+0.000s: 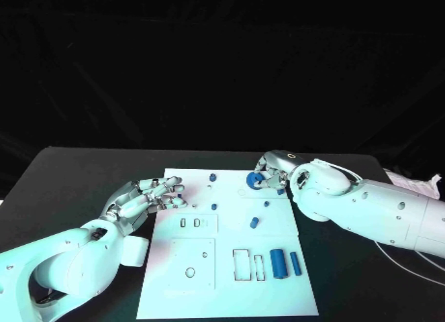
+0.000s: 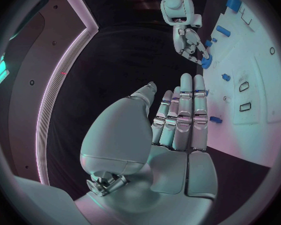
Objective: Assemble the parts on the task board
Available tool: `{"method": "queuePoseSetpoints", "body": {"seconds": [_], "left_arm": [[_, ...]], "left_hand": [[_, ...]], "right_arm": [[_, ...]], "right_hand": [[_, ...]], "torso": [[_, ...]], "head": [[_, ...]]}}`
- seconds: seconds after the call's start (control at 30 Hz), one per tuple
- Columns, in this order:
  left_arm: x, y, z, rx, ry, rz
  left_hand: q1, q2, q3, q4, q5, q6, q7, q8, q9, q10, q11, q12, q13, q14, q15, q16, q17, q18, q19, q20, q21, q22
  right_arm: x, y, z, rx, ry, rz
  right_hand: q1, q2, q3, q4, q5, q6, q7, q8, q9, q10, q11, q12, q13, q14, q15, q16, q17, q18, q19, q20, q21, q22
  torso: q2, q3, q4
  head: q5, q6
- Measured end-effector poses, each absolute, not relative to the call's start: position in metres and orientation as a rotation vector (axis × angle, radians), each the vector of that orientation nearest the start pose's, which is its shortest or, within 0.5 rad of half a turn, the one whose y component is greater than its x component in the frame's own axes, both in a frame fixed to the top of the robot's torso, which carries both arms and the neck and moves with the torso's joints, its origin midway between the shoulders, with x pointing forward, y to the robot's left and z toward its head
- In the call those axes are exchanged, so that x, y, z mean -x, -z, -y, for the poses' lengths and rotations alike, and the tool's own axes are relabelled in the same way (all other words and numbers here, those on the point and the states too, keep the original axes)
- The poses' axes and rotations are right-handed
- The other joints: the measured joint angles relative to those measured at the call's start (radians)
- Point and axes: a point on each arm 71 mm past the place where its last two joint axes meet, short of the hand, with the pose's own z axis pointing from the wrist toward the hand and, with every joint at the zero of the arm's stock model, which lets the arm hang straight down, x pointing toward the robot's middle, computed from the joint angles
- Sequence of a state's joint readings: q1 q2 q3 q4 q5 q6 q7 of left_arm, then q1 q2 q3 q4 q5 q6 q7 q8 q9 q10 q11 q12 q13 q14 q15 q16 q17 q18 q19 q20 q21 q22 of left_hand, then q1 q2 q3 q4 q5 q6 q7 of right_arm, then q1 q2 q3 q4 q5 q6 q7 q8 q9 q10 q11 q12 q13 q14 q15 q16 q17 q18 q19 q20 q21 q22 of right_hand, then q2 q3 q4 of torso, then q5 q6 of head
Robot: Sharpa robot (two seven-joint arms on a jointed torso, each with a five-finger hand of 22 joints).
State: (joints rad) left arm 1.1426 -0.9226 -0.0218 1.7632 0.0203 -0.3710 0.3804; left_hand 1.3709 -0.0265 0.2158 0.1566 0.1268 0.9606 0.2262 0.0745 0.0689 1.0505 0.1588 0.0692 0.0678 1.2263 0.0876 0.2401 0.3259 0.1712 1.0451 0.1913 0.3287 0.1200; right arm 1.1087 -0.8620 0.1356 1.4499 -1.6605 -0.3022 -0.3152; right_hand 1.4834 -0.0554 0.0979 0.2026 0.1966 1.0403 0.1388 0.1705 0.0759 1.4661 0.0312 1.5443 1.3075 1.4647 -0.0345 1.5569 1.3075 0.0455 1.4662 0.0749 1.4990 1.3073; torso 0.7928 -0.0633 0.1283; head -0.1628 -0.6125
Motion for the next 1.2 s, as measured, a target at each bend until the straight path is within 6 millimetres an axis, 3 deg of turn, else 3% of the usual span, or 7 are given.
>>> {"method": "queuePoseSetpoints", "body": {"seconds": [0.07,0.27,0.83,1.2], "left_arm": [[-0.435,0.179,-0.181,1.179,1.636,-1.488],[-0.435,0.180,-0.180,1.178,1.637,-1.489],[-0.434,0.179,-0.178,1.176,1.643,-1.493],[-0.434,0.179,-0.177,1.175,1.647,-1.496]], "left_hand": [[0.000,0.000,0.000,0.000,0.000,0.000,0.000,0.000,0.000,0.000,0.000,0.000,0.000,0.000,0.000,0.000,0.000,0.000,0.000,0.000,0.000,0.000],[0.000,0.000,0.000,0.000,0.000,0.000,0.000,0.000,0.000,0.000,0.000,0.000,0.000,0.000,0.000,0.000,0.000,0.000,0.000,0.000,0.000,0.000],[0.000,0.000,0.000,0.000,0.000,0.000,0.000,0.000,0.000,0.000,0.000,0.000,0.000,0.000,0.000,0.000,0.000,0.000,0.000,0.000,0.000,0.000],[0.000,0.000,0.000,0.000,0.000,0.000,0.000,0.000,0.000,0.000,0.000,0.000,0.000,0.000,0.000,0.000,0.000,0.000,0.000,0.000,0.000,0.000]], "right_arm": [[-0.506,0.170,0.243,0.051,-0.343,-1.571],[-0.496,0.166,0.223,0.078,-0.401,-1.520],[-0.482,0.158,0.148,0.167,-0.546,-1.454],[-0.488,0.171,0.129,0.190,-0.537,-1.477]], "right_hand": [[0.003,-0.002,0.032,-0.027,0.004,0.000,0.000,0.000,-0.003,0.000,-0.003,0.000,0.000,0.002,-0.005,0.000,0.000,0.000,0.000,0.000,0.001,0.000],[0.001,0.000,0.048,-0.031,0.043,0.000,0.000,0.000,-0.003,0.000,-0.003,0.000,0.000,0.002,-0.005,0.000,0.000,0.000,0.000,-0.007,0.004,0.000],[-0.038,-0.007,0.066,-0.027,0.039,0.000,0.000,-0.007,-0.003,0.000,-0.003,-0.004,0.000,0.002,-0.005,0.000,0.000,0.000,0.000,-0.007,0.004,0.001],[-0.044,-0.014,0.076,-0.031,0.031,0.000,0.000,-0.017,-0.003,0.000,-0.003,-0.006,0.000,0.002,-0.005,0.000,0.001,0.000,0.000,-0.007,0.004,0.000]], "torso": [[0.000,0.0000,0.0001],[0.000,-0.0001,0.0016],[0.000,-0.0012,0.0035],[0.001,-0.0009,0.0036]], "head": [[0.000,0.001],[-0.001,0.003],[0.010,0.001],[0.017,-0.001]]}}
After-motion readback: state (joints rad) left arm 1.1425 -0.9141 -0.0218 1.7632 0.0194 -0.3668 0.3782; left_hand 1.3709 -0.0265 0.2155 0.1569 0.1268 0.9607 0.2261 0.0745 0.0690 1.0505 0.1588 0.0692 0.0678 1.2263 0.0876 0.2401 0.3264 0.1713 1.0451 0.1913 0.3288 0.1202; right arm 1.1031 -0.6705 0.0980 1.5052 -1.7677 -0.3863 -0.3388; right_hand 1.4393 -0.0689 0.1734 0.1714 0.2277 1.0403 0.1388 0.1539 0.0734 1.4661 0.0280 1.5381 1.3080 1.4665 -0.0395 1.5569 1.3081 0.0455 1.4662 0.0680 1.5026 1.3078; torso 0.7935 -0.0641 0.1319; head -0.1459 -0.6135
